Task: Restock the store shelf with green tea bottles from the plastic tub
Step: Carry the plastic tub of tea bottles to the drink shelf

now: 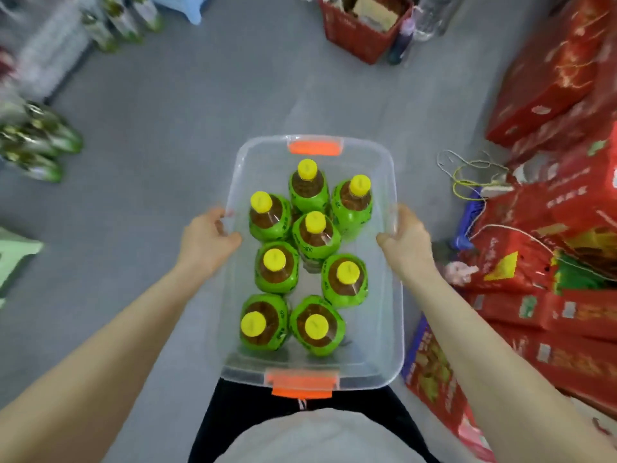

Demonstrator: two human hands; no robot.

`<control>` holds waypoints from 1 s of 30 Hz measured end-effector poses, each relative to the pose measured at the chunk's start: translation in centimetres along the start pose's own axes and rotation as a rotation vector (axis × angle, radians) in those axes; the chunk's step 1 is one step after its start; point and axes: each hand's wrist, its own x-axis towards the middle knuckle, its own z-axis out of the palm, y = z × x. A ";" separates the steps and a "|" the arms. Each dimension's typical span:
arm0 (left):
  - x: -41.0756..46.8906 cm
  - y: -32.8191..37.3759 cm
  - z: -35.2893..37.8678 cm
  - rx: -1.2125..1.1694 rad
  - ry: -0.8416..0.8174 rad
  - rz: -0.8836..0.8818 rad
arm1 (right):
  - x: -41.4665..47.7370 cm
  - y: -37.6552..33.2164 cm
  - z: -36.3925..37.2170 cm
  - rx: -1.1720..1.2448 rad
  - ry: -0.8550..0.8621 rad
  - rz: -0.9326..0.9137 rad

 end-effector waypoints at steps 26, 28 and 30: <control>61.7 9.0 -30.3 -0.164 0.314 -0.180 | 54.1 -60.2 14.5 -0.128 -0.198 -0.312; 65.8 9.8 -32.2 -0.198 0.337 -0.207 | 57.7 -64.9 15.3 -0.146 -0.207 -0.356; 70.3 10.5 -34.3 -0.211 0.353 -0.206 | 61.2 -69.6 16.0 -0.160 -0.205 -0.385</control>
